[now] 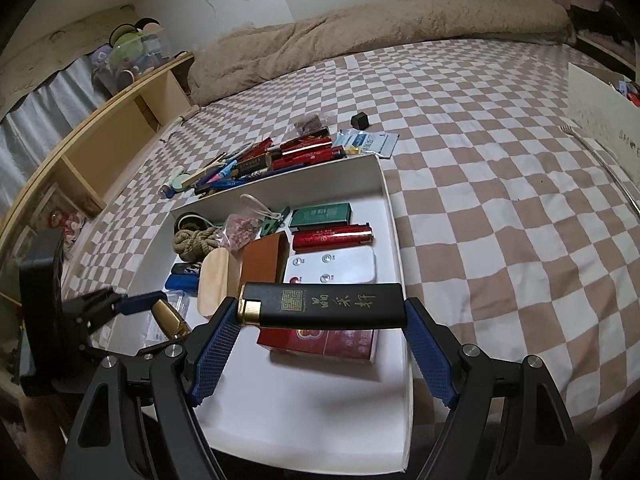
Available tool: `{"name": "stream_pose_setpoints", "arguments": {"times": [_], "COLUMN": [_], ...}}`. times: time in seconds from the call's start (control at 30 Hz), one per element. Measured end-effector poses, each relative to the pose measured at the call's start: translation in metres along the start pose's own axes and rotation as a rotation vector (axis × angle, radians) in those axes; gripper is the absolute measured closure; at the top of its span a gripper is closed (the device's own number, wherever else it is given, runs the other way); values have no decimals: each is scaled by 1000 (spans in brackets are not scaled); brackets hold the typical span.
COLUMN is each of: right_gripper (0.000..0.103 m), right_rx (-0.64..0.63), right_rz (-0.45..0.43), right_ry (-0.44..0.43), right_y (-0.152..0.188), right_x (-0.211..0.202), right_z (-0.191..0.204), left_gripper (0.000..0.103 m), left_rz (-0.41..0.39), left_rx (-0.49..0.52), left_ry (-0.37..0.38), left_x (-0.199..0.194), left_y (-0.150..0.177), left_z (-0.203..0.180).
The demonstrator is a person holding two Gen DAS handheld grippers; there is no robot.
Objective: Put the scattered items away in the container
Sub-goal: 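Carry the gold and black lighters over the white tray with both tools, then open the left tool to drop the gold lighter into the tray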
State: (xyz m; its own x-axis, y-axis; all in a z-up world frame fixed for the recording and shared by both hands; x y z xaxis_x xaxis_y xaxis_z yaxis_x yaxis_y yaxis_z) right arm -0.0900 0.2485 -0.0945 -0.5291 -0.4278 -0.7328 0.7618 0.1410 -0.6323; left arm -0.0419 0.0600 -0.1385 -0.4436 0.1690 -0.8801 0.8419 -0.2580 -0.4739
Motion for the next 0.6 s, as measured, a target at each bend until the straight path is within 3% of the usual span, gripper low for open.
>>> {"name": "stream_pose_setpoints", "arguments": {"times": [0.27,0.43,0.6], "right_gripper": [21,21,21], "right_rx": [6,16,20], "right_rz": [16,23,37], "right_ry": [-6,-16,-26], "right_y": [4,6,7], "right_x": [3,7,12], "right_z": [-1,-2,0], "left_gripper": [28,28,28], "left_rz": [158,282,340], "left_rx": [319,415,495], "left_ry": [89,197,288], "left_x": [8,28,38], "left_y": [-11,-13,-9], "left_z": [-4,4,12]}}
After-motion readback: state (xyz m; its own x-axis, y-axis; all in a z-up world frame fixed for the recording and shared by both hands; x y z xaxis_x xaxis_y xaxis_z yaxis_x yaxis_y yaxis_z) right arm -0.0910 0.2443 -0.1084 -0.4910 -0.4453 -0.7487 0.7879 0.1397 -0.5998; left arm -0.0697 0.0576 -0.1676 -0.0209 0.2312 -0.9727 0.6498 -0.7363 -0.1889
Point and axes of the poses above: each gripper's, at about its wrist camera, not at the fingertips, and x roughly the way its jaws point, z to its left, y to its underside, the point moved 1 cm from there along x, roughly the way its jaws point, and after that the axes turned 8 degrees about -x, right-handed, at the moved point
